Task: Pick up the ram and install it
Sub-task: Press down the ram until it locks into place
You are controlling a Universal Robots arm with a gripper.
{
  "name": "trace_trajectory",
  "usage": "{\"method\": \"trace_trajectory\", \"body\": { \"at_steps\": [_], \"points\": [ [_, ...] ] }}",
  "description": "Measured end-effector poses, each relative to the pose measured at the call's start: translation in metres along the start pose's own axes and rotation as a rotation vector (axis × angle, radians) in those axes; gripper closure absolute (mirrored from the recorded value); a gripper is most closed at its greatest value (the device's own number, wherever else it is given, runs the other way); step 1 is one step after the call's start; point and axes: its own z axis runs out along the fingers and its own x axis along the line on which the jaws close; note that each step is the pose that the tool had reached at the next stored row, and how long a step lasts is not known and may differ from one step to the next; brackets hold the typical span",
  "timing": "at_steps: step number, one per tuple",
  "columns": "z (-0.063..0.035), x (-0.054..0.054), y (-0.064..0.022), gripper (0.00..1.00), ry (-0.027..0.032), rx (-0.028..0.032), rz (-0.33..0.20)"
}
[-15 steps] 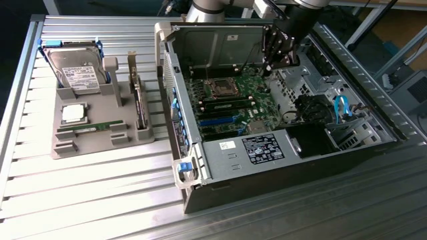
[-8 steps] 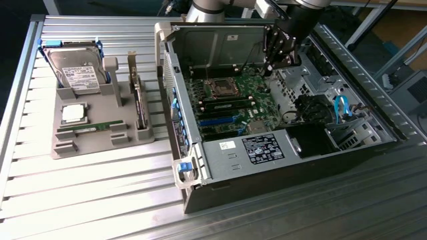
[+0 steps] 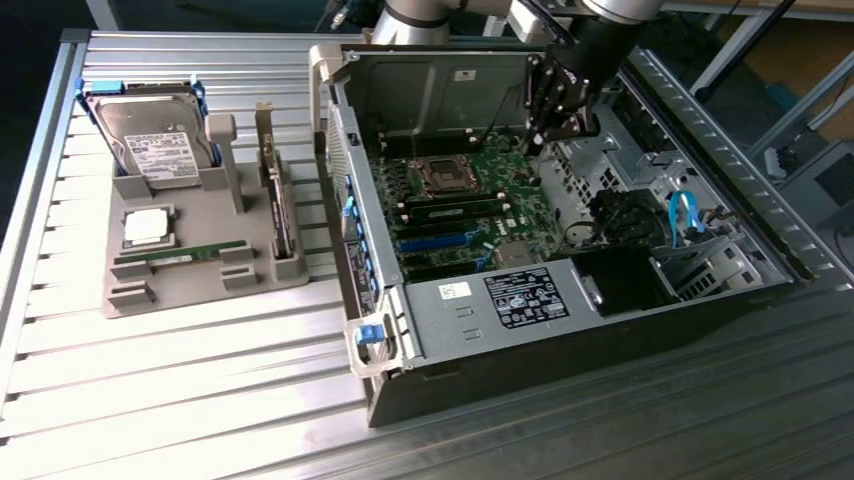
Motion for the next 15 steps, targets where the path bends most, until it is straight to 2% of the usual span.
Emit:
{"method": "trace_trajectory", "body": {
  "at_steps": [15],
  "points": [
    [0.0171, 0.000, -0.0009, 0.90, 0.0002, 0.0013, 0.000]
  ]
}}
